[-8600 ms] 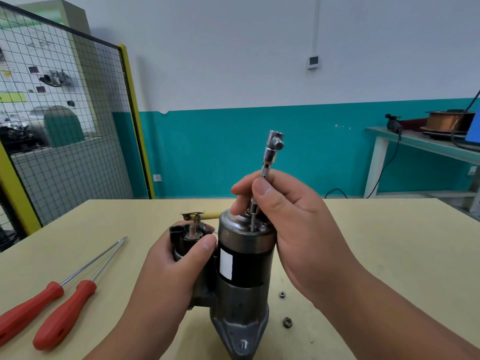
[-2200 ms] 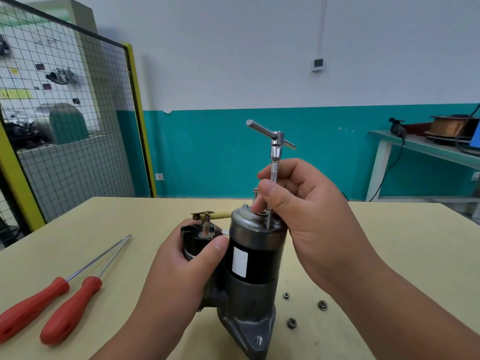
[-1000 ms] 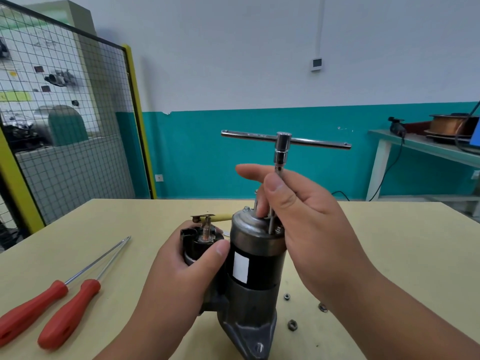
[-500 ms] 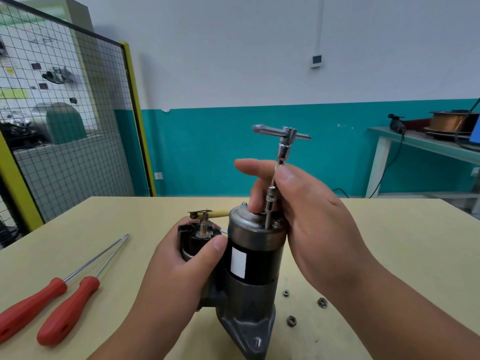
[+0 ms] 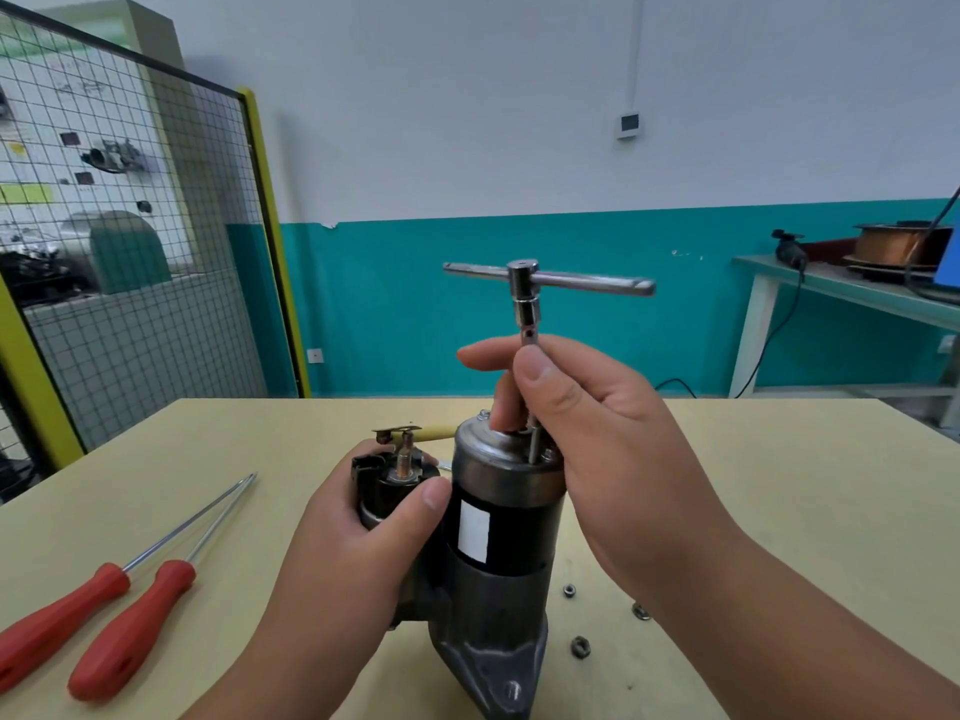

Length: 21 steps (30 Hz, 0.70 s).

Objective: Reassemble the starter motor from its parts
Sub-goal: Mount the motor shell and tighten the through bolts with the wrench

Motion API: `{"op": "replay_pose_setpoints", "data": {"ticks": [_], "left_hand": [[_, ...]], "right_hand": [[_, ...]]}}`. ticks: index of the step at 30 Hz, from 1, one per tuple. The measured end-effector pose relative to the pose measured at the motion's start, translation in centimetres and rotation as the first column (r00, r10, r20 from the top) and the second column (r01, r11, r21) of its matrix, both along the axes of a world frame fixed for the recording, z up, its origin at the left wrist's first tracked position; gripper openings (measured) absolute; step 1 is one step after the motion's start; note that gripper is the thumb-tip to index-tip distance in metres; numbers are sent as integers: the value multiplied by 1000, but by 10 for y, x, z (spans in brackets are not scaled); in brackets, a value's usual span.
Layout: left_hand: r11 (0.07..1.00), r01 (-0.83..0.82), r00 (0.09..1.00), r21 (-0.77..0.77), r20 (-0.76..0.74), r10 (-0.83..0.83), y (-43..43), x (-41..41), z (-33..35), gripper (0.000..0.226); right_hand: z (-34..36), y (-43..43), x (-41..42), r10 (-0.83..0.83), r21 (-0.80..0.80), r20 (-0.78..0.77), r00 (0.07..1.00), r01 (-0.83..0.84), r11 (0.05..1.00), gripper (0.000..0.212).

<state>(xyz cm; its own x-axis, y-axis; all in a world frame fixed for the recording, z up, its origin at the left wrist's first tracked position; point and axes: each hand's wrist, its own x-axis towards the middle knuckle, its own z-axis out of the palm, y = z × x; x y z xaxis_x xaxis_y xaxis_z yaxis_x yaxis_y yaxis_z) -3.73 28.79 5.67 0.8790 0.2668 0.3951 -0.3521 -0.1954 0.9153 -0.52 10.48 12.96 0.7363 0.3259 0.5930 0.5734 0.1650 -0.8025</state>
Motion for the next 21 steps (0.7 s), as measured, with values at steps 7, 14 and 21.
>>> {"op": "replay_pose_setpoints", "data": {"ticks": [7, 14, 21], "left_hand": [[998, 20, 999, -67, -33, -22, -2, -1, 1, 42], [998, 11, 999, -58, -35, -13, -3, -2, 3, 39], [997, 12, 999, -74, -43, -15, -2, -2, 3, 41]], "right_hand": [[-2, -1, 3, 29, 58, -88, 996, -24, 998, 41], [1, 1, 2, 18, 63, -52, 999, -15, 998, 23], [0, 0, 1, 24, 30, -25, 999, -23, 999, 26]]}}
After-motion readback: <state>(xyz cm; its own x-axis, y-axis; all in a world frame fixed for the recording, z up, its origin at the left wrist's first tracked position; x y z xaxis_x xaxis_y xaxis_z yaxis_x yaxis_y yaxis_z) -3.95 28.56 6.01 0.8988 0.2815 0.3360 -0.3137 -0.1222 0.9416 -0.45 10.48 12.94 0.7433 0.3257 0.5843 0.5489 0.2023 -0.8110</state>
